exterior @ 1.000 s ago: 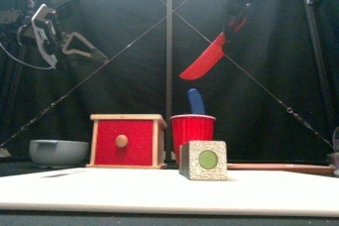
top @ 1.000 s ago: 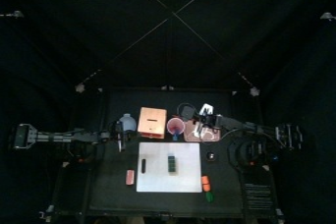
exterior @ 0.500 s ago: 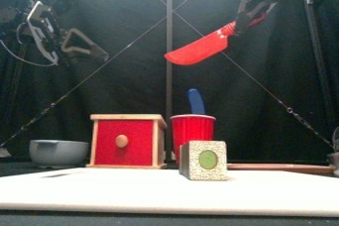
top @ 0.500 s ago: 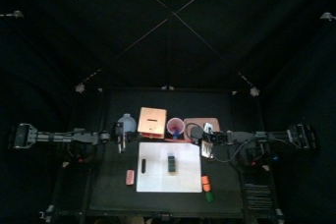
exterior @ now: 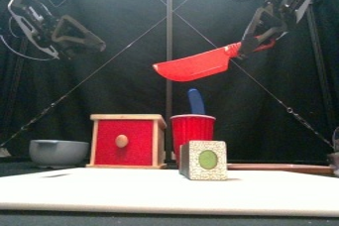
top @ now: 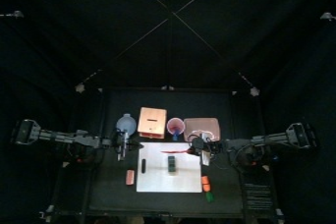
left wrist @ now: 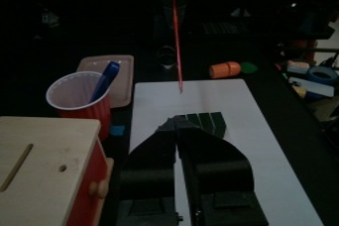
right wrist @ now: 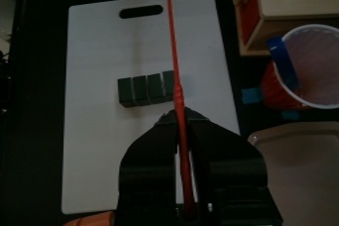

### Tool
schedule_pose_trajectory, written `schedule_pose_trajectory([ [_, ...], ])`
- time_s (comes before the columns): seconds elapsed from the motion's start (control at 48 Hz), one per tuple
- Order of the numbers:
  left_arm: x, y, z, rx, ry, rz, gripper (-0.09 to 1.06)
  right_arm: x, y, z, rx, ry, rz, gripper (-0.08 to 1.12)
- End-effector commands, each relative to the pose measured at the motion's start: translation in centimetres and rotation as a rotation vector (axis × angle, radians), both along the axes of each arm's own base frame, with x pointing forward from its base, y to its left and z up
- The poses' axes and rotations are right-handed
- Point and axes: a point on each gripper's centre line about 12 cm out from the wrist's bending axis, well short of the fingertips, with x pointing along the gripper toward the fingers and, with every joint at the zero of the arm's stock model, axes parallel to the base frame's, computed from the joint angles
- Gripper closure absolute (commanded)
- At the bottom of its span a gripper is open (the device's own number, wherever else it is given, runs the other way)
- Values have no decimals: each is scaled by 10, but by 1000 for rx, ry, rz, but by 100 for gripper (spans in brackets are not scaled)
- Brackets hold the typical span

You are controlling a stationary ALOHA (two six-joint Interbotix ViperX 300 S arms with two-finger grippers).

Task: Place sushi on board then cut the sushi with the knife then place the pieces on the plate
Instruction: Grasp knife edge with left hand

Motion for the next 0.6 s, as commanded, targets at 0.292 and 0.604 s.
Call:
schedule_pose_trajectory([
  [0.292,40,-3,-6,-90,140,40,-2,0,-2,-12,16,-99,13,72],
  [0.604,81,-8,-18,-88,357,29,-4,9,-1,-30,10,-51,17,72],
])
